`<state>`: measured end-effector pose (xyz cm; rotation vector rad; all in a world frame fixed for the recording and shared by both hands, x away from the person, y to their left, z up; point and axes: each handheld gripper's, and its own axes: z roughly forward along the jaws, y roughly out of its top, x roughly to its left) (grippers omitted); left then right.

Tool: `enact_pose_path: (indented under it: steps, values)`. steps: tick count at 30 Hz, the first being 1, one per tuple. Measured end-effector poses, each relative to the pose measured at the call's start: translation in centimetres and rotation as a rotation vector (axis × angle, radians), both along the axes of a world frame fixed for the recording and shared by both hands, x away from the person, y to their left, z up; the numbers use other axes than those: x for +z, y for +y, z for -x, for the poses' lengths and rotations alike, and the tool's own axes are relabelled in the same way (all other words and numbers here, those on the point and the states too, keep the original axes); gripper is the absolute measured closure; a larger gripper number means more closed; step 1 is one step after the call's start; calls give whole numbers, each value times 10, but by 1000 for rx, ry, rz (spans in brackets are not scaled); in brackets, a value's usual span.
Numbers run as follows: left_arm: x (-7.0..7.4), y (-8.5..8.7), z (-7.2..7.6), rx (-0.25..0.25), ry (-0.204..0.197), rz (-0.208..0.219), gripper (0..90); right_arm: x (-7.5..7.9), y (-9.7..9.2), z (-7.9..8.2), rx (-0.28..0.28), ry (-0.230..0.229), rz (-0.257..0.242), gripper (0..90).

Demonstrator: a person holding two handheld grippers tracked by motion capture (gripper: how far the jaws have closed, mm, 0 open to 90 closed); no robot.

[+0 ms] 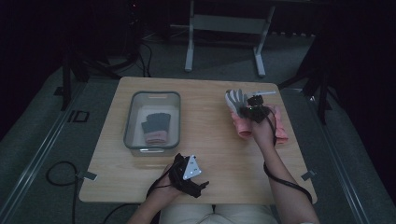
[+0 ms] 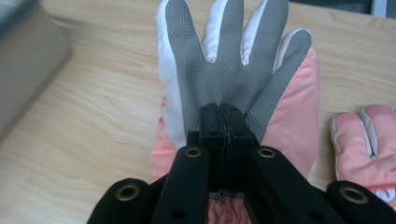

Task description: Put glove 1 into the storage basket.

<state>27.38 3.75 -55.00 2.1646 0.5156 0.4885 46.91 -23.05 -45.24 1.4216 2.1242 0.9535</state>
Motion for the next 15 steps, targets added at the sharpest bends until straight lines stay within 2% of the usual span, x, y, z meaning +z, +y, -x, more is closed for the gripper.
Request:
enact_pose_path:
  steps: [3,5,8,11,12,13,15]
  values:
    - [-1,1,0,-3,3,-2,14,8,3,19,1,-14,-7,888]
    - [-1,1,0,-4,3,-6,14,11,3,32,-12,-20,-33,888]
    - [-1,0,1,-10,-1,-5,14,13,4,49,-18,-31,-41,888]
    - [-2,-2,1,-10,-9,-22,14,11,5,65,-29,-25,-66,888]
    - [-2,-2,1,-10,-9,-22,14,11,5,65,-29,-25,-66,888]
    - [-2,-1,1,-9,-25,-32,14,9,5,70,-39,-23,-75,888]
    - [-2,-1,1,-10,-17,-22,14,5,9,80,-52,-17,-78,887]
